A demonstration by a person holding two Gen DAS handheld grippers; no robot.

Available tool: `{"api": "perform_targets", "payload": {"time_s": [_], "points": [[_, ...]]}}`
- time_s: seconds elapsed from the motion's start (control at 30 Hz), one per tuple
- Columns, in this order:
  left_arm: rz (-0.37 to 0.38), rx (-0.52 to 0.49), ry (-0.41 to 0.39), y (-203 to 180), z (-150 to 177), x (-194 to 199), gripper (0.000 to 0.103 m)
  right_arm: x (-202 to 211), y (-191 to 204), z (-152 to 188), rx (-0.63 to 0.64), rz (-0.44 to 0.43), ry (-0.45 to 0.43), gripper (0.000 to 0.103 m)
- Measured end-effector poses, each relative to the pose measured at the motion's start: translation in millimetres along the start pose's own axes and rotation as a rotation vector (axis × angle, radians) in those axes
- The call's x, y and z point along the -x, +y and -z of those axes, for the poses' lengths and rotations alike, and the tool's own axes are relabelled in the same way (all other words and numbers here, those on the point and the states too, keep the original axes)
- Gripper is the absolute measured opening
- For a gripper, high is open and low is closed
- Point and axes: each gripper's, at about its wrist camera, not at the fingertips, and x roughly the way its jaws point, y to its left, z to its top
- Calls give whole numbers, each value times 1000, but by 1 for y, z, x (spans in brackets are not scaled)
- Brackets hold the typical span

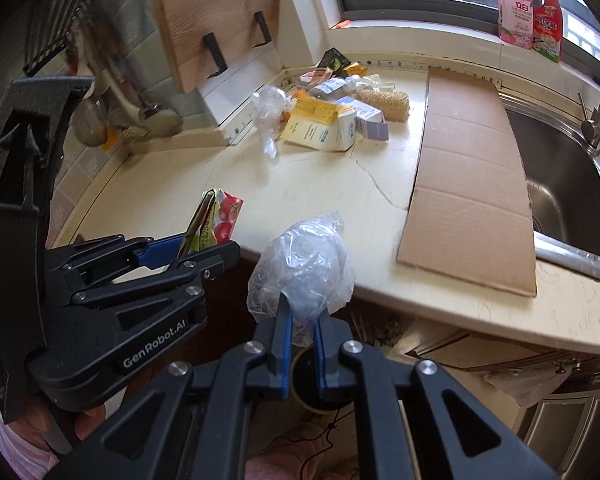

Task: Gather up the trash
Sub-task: 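Carry the snack packet and plastic bag down over the round trash bin, then open both tools over the bin to drop the packet and bag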

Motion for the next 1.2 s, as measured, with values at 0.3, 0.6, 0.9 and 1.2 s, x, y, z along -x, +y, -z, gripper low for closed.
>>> {"api": "perform_targets", "payload": {"time_s": [0.3,0.6,0.9,1.2], "points": [[-4,76,62,3,78,-1,26,-6,2,63,46,-53,90,9],[10,157,251,20,154,-67,26,-83,-20,122,-64,-130,273,9],[120,227,371,42,224,-209,27,-213,-59,182,-202,-165,372,9],[81,203,444,50,269,-343,42,-360,-98,240,-260,-126,451,13]]}}
